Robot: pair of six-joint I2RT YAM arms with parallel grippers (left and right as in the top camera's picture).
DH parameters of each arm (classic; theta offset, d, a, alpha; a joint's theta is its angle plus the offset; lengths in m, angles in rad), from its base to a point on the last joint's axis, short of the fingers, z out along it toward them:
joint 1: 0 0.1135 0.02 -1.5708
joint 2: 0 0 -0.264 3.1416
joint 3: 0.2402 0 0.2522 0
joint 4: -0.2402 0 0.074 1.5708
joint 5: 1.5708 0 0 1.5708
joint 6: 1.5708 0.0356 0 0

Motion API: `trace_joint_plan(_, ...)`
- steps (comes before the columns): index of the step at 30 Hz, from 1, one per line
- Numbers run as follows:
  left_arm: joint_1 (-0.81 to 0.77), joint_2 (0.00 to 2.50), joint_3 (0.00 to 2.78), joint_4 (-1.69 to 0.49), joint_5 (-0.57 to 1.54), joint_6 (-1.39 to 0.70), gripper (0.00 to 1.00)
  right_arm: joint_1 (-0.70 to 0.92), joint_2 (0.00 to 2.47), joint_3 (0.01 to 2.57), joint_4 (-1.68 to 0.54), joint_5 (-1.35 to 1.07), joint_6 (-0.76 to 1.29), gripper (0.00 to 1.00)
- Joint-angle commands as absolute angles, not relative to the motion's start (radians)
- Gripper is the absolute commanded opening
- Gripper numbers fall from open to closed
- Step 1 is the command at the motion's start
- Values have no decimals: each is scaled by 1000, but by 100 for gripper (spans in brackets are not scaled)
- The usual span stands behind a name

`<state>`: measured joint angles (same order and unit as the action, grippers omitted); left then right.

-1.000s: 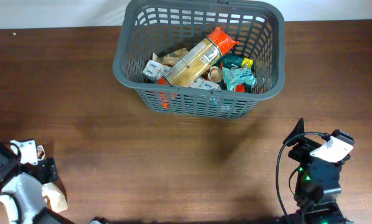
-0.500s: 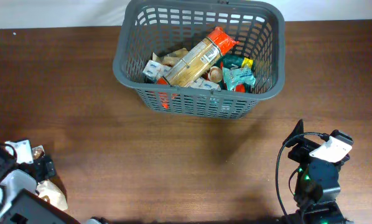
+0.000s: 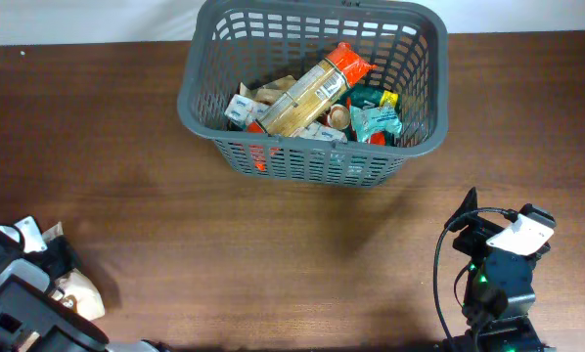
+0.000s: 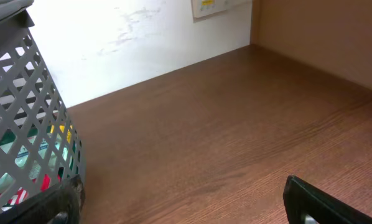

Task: Pack container
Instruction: 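Move the left gripper to the Panifee snack bag and grasp it, then lift the Panifee bag into the basket and open the left gripper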

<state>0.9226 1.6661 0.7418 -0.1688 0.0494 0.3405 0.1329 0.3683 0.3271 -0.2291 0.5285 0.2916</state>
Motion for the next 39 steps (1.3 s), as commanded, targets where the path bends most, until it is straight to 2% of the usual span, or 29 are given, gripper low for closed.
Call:
trace_joint_plan(1,926,1741,714,-195,41,326,36,138,363,346,-228,523,293,99)
trace_joint_plan(3,926,1753,713,-199,40,326,2,138,363,346,-228,523,293,99)
trace_joint_plan(8,916,1754,717,-199,46,326,2,138,363,346,-228,523,293,99)
trace_joint_plan(12,867,1720,779,-202,201,326,2,138,363,346,-228,523,293,99)
trace_joint_plan(19,687,1624,1192,-303,458,326,1,138,363,346,-228,523,293,99)
trace_joint_plan(24,476,1621,1621,-359,588,326,2,138,363,346,-228,523,293,99)
trace_joint_plan(27,264,1621,1865,-298,706,330,2,138,363,346,-228,523,293,99)
trace_joint_plan(33,-97,1634,1934,-157,880,439,1,138,363,346,-228,523,293,99)
trace_joint_plan(36,-289,1719,1934,-223,956,534,2,138,363,346,-224,522,293,99)
trace_joint_plan(39,-371,1818,1934,-317,954,587,2,138,363,346,-221,522,293,99)
